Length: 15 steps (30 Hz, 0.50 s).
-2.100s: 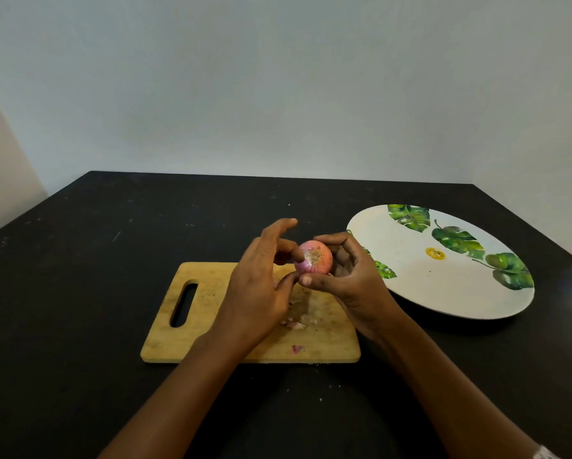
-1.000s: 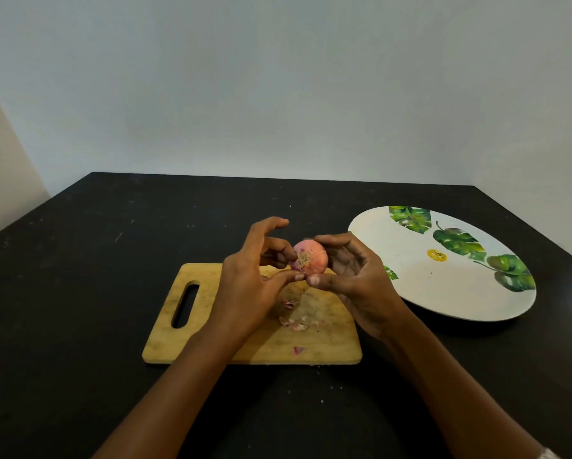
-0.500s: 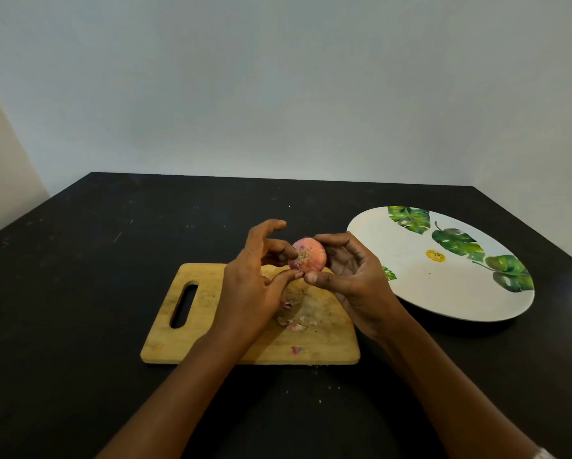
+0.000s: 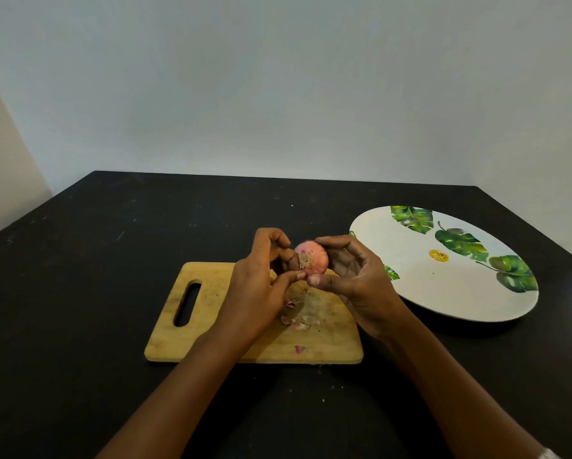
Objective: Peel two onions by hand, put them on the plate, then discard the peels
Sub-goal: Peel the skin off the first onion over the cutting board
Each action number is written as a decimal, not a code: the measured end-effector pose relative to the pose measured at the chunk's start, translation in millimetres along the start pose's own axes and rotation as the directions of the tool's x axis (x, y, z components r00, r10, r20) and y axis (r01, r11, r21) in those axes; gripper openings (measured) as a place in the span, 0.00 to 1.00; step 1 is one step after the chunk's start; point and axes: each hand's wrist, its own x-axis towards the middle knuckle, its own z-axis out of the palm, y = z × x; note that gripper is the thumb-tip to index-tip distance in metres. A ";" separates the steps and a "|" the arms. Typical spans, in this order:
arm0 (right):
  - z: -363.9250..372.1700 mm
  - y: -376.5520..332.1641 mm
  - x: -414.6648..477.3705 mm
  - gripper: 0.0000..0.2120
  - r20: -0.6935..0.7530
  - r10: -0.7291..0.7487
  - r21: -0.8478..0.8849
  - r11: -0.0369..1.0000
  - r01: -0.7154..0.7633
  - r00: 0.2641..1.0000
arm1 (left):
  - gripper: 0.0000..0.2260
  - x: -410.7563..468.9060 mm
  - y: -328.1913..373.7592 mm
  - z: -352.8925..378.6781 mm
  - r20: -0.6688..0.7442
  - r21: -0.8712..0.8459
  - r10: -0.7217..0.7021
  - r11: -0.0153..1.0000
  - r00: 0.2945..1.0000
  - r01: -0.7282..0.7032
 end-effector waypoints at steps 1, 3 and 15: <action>0.0 -0.9 -0.1 0.27 0.001 0.003 0.000 1.000 -0.003 1.000 | 0.22 -0.2 0.4 0.1 -0.005 -0.003 0.007 1.000 1.000 -0.007; 0.4 -1.9 -0.5 0.27 -0.004 0.010 -0.001 1.000 -0.010 1.000 | 0.22 -0.4 0.8 1.1 -0.017 -0.002 0.029 1.000 0.999 -0.029; 0.3 -1.0 0.6 0.28 -0.026 0.053 0.090 0.995 -0.050 0.998 | 0.33 -0.3 1.9 -0.5 -0.150 0.062 0.057 0.997 0.987 -0.049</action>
